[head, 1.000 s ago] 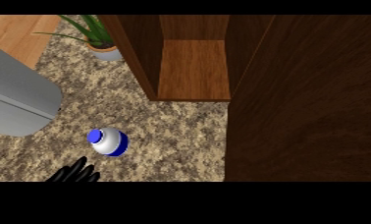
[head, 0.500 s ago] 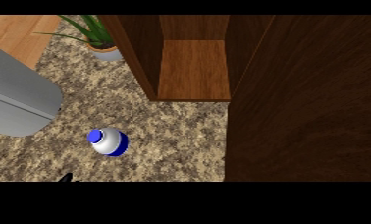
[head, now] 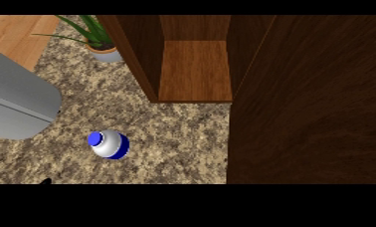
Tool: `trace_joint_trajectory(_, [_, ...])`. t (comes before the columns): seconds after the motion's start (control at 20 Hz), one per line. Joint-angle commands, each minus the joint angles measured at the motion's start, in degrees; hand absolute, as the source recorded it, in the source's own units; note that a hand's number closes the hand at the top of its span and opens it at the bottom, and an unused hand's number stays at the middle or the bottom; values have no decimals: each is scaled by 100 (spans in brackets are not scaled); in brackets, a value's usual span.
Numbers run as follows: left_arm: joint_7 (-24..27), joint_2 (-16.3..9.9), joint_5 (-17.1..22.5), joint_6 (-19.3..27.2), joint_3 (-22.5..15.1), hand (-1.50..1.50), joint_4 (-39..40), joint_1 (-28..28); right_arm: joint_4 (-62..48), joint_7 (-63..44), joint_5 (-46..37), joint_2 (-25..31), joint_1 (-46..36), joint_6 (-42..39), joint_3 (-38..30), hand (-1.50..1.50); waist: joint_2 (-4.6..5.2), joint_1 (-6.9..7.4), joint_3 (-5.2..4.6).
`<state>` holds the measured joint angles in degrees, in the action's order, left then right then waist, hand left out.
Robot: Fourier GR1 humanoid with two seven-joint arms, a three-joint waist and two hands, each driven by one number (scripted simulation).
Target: Pick up the bottled water, place it into the cabinet and close the cabinet
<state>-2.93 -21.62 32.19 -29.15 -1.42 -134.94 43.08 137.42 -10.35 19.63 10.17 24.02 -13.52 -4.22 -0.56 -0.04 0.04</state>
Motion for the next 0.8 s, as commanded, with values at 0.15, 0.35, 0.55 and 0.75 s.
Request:
trace_joint_trajectory(0.15, [-104, 16, 780, 492, 591, -150, -772, -6, 1030, -392, 1115, 44, 410, -77, -289, -150, 17, -109, 2])
trace_joint_trajectory(0.35, [11, 8, 611, 351, 803, -150, -190, -90, 1213, -499, 1283, 91, 660, -178, -472, -150, 15, -115, -5])
trace_joint_trajectory(0.55, [-8, 3, 315, 238, 729, -150, 218, -365, 1240, -480, 1359, 29, 601, -167, -431, -150, 27, -128, -8])
trace_joint_trajectory(0.75, [-65, -72, 360, 339, 944, -150, 921, -1083, 1236, -190, 1373, -2, 1044, -458, -577, -150, 32, -242, -8])
